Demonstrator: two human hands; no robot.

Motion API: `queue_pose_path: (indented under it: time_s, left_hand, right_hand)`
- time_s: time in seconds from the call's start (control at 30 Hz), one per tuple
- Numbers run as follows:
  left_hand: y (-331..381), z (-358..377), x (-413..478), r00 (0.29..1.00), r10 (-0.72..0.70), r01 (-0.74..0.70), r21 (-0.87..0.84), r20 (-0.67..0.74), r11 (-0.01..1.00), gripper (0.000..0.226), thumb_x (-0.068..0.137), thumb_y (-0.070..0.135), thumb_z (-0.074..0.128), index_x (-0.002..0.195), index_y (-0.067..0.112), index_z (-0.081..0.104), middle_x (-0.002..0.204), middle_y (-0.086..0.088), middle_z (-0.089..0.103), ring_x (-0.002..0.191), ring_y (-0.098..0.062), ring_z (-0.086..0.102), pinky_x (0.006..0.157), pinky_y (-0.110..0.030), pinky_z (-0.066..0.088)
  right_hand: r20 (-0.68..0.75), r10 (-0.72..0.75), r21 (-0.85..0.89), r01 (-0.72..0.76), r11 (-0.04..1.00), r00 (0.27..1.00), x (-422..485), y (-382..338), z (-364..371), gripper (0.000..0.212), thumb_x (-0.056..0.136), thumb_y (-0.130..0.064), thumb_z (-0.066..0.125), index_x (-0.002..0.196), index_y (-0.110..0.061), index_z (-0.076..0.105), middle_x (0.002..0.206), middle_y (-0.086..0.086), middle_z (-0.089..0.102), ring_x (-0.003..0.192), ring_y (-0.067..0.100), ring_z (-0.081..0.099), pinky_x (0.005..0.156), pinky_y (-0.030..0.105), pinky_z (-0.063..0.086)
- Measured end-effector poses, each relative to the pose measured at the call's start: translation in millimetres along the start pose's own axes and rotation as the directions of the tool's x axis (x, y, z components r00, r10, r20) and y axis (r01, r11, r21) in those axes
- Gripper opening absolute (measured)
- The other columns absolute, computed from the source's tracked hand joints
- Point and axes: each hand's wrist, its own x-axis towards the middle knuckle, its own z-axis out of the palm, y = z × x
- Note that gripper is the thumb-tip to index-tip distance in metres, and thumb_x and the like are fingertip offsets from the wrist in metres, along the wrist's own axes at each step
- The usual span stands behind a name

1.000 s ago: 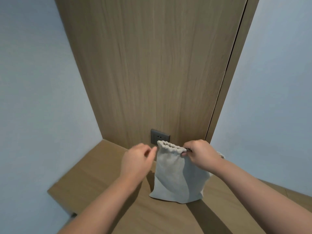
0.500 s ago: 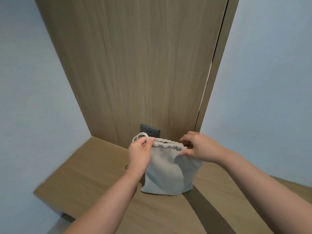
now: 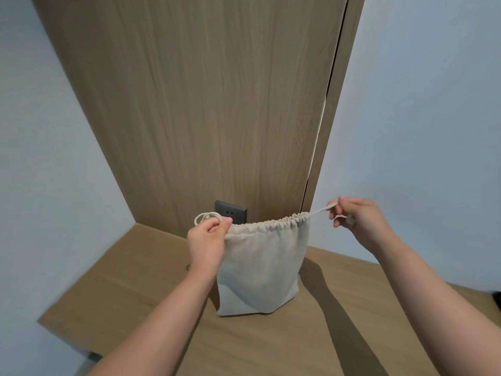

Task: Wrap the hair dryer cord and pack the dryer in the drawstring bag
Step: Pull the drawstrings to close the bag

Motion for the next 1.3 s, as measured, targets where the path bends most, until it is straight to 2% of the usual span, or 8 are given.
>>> queue_pose_path:
  time_s: [0.17, 0.3, 0.37, 0.47, 0.63, 0.8, 1.0, 1.3]
  left_hand:
    - [6, 8, 1, 0.999, 0.028, -0.027, -0.014, 0.035, 1.0, 0.038, 0.087, 0.011, 0.067, 0.063, -0.012, 0.049, 0.054, -0.004, 0.035, 0.046, -0.005, 0.029, 0.045, -0.018, 0.024]
    - [-2, 5, 3, 0.998, 0.008, -0.009, 0.01, 0.064, 1.0, 0.047, 0.087, 0.014, 0.067, 0.059, -0.009, 0.037, 0.052, 0.0, 0.025, 0.048, -0.008, 0.021, 0.047, -0.023, 0.019]
    - [-4, 3, 3, 0.997, 0.013, -0.015, 0.019, 0.075, 1.0, 0.049, 0.087, 0.015, 0.067, 0.057, -0.006, 0.035, 0.05, 0.003, 0.024, 0.05, -0.01, 0.021, 0.047, -0.024, 0.019]
    - [-4, 4, 2, 0.996, 0.011, -0.013, 0.014, 0.084, 1.0, 0.048, 0.088, 0.015, 0.067, 0.058, -0.008, 0.036, 0.054, -0.004, 0.025, 0.053, -0.013, 0.023, 0.048, -0.024, 0.02]
    - [-2, 6, 0, 0.996, -0.001, 0.003, -0.019, 0.084, 1.0, 0.047, 0.088, 0.014, 0.066, 0.06, -0.01, 0.037, 0.057, -0.007, 0.026, 0.053, -0.013, 0.024, 0.045, -0.02, 0.02]
    - [-1, 7, -1, 0.996, -0.018, 0.019, -0.017, 0.09, 1.0, 0.046, 0.088, 0.014, 0.065, 0.054, 0.007, 0.036, 0.045, 0.011, 0.022, 0.045, -0.006, 0.021, 0.043, -0.018, 0.018]
    - [-4, 7, 6, 0.997, -0.012, 0.01, 0.022, 0.075, 1.0, 0.048, 0.088, 0.016, 0.066, 0.052, 0.009, 0.035, 0.043, 0.011, 0.022, 0.045, -0.007, 0.02, 0.044, -0.021, 0.018]
    - [9, -1, 15, 0.998, 0.06, -0.061, 0.114, 0.017, 0.992, 0.024, 0.094, 0.013, 0.057, 0.081, 0.004, 0.074, 0.073, -0.001, 0.066, 0.067, -0.005, 0.055, 0.063, -0.013, 0.04]
  right_hand:
    - [-0.063, 0.226, 0.638, -0.135, 0.758, 0.972, -1, 25, 19, 0.037, 0.099, -0.022, 0.041, 0.068, -0.005, 0.052, 0.062, 0.001, 0.069, 0.065, 0.013, 0.057, 0.059, 0.023, 0.056]
    - [0.017, 0.203, 0.77, -0.142, 0.621, 0.979, -10, 49, 30, 0.024, 0.067, -0.033, 0.074, 0.075, -0.01, 0.076, 0.092, 0.005, 0.074, 0.086, 0.017, 0.061, 0.085, 0.031, 0.052]
    - [0.078, 0.193, 0.827, -0.171, 0.535, 0.978, -14, 64, 27, 0.055, 0.049, -0.032, 0.086, 0.096, -0.006, 0.074, 0.114, 0.011, 0.07, 0.107, 0.021, 0.061, 0.098, 0.036, 0.045]
    - [0.079, 0.226, 0.898, -0.168, 0.407, 0.971, -23, 77, 31, 0.057, 0.063, -0.024, 0.082, 0.11, -0.002, 0.06, 0.124, 0.019, 0.059, 0.12, 0.028, 0.055, 0.103, 0.04, 0.041]
    - [-0.344, 0.224, 0.218, -0.154, 0.964, 0.912, -33, 88, 47, 0.026, 0.094, -0.024, 0.055, 0.075, -0.006, 0.06, 0.092, 0.014, 0.067, 0.09, 0.023, 0.065, 0.084, 0.035, 0.052]
    - [-0.418, 0.022, -0.237, -0.132, 0.962, 0.908, -36, 70, 55, 0.039, 0.093, -0.029, 0.054, 0.075, 0.002, 0.068, 0.08, 0.019, 0.071, 0.083, 0.036, 0.066, 0.079, 0.047, 0.053]
    - [-0.421, 0.061, -0.151, -0.136, 0.979, 0.905, -22, 45, 72, 0.025, 0.09, -0.021, 0.06, 0.099, -0.002, 0.074, 0.092, 0.007, 0.07, 0.092, 0.017, 0.06, 0.08, 0.026, 0.041]
    - [-0.362, 0.061, -0.046, -0.083, 0.995, 0.93, -12, 34, 76, 0.014, 0.084, -0.009, 0.066, 0.072, -0.011, 0.071, 0.076, 0.003, 0.069, 0.078, 0.015, 0.061, 0.083, 0.033, 0.05]
